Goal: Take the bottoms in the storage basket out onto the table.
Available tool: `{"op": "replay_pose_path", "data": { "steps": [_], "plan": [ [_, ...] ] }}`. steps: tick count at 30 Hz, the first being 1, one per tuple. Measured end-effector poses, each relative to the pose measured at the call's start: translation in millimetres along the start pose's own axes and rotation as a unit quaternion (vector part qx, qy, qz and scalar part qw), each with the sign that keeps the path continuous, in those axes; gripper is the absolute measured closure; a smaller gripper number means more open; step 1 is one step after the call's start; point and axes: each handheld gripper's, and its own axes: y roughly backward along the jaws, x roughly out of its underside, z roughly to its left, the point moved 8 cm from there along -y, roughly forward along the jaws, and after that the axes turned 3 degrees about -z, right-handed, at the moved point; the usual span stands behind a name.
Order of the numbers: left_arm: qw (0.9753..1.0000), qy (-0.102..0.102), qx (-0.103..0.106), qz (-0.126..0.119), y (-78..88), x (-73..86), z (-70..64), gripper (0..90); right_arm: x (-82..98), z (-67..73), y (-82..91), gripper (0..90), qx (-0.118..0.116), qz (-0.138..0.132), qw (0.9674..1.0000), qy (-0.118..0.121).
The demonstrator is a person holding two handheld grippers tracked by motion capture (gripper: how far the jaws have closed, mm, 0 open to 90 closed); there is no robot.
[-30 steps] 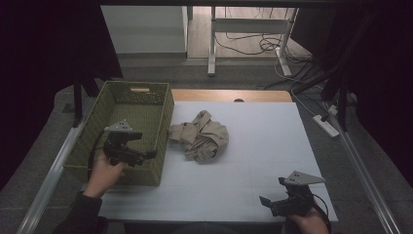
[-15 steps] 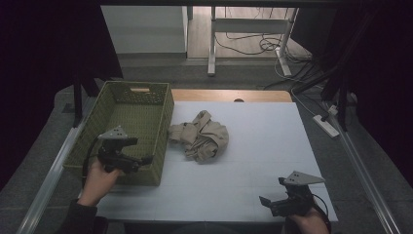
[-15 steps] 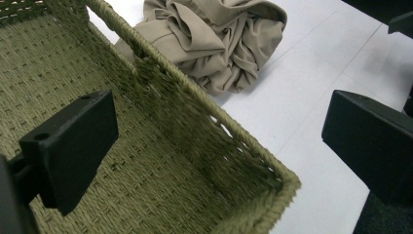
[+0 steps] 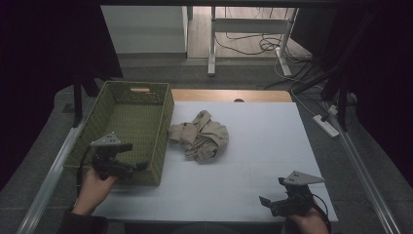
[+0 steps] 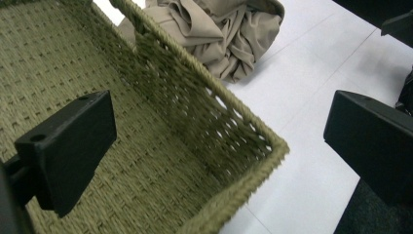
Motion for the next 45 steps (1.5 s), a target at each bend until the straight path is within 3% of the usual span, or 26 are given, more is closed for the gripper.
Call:
{"op": "replay_pose_path", "data": {
  "steps": [26,45],
  "plan": [
    [0.9997,0.018,-0.012,-0.011,26.7,31.7,-6.1,0.0,0.4,-0.1,-0.5,0.7,0.005,0.004,1.0,0.002],
    [0.9991,0.02,-0.036,-0.003,47.3,53.1,-12.3,0.0,0.6,-0.2,-0.8,0.7,0.005,0.005,1.0,0.002]
  ]
}}
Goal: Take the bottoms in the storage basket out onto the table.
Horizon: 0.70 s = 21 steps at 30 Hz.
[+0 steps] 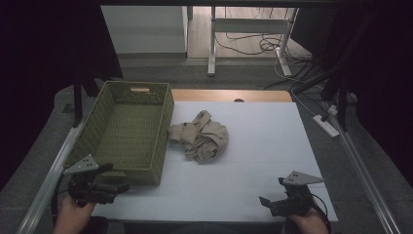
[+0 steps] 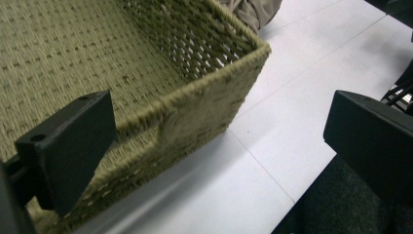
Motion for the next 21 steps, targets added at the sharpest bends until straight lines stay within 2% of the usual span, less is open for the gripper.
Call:
{"op": "replay_pose_path", "data": {
  "steps": [4,14,21],
  "plan": [
    [0.9999,0.004,-0.006,0.007,-0.9,8.3,1.6,0.0,0.0,0.0,0.0,0.7,0.001,0.0,1.0,0.0],
    [0.9998,0.015,-0.007,0.007,-3.3,24.7,5.6,0.0,-0.1,-0.2,0.2,0.7,0.001,-0.001,1.0,-0.001],
    [0.9998,0.014,-0.007,0.013,-6.2,33.7,6.3,0.0,-0.1,-0.3,0.3,0.7,0.001,-0.001,1.0,-0.002]
  ]
}}
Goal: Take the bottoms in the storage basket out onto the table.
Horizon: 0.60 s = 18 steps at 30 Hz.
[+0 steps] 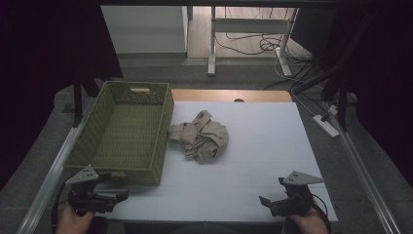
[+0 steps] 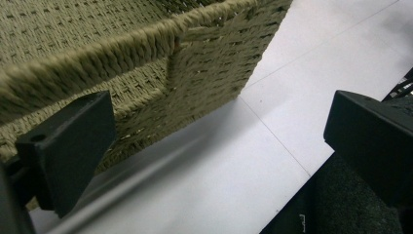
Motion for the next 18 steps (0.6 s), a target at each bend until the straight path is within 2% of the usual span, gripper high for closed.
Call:
{"op": "replay_pose_path", "data": {
  "steps": [14,18],
  "plan": [
    [0.9998,0.009,-0.014,0.009,2.7,16.5,6.5,0.0,-0.2,-0.1,0.1,0.7,0.001,-0.002,1.0,0.0],
    [0.9996,0.01,-0.015,0.02,3.2,21.8,7.6,0.0,-0.1,-0.1,0.4,0.7,0.0,-0.001,1.0,0.0]
  ]
}}
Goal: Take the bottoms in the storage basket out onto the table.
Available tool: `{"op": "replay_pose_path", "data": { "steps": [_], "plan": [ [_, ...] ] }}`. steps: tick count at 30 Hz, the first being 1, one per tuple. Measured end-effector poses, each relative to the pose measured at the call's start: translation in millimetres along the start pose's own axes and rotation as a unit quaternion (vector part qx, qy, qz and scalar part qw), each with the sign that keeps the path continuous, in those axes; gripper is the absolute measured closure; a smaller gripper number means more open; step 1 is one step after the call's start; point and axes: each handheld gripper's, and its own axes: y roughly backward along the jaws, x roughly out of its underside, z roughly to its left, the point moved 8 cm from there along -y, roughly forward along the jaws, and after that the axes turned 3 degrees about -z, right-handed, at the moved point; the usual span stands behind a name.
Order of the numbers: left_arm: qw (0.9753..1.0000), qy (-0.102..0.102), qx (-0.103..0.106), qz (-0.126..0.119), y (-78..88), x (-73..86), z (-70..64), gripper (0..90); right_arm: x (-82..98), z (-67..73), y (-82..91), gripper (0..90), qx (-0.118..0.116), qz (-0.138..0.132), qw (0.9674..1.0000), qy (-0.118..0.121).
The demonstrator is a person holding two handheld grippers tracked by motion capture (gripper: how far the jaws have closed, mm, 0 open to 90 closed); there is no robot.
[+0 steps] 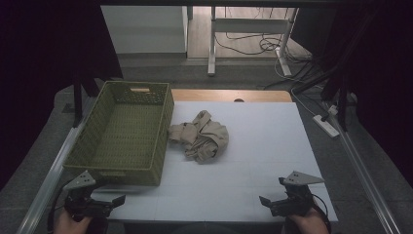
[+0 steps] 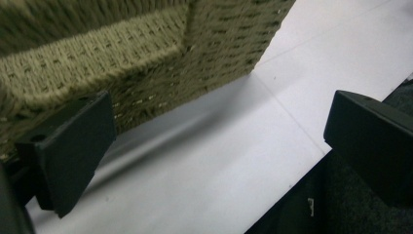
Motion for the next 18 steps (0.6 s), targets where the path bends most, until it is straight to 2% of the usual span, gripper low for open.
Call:
{"op": "replay_pose_path", "data": {
  "steps": [5,7,14,18],
  "plan": [
    [0.9999,0.001,-0.002,0.012,0.0,5.6,1.7,0.0,-0.1,0.1,-0.1,0.7,0.001,0.0,1.0,0.001],
    [1.0,0.001,-0.002,0.009,1.2,6.0,1.6,0.0,-0.2,0.2,-0.2,0.7,0.0,0.0,1.0,0.001],
    [0.9995,0.004,-0.008,0.029,2.1,11.9,2.1,0.0,-0.3,0.5,-0.4,0.7,0.002,0.0,1.0,0.001],
    [0.9996,0.01,-0.005,0.026,2.0,11.0,2.8,0.0,0.2,0.5,-0.8,0.7,0.004,0.003,1.0,0.004]
  ]
}}
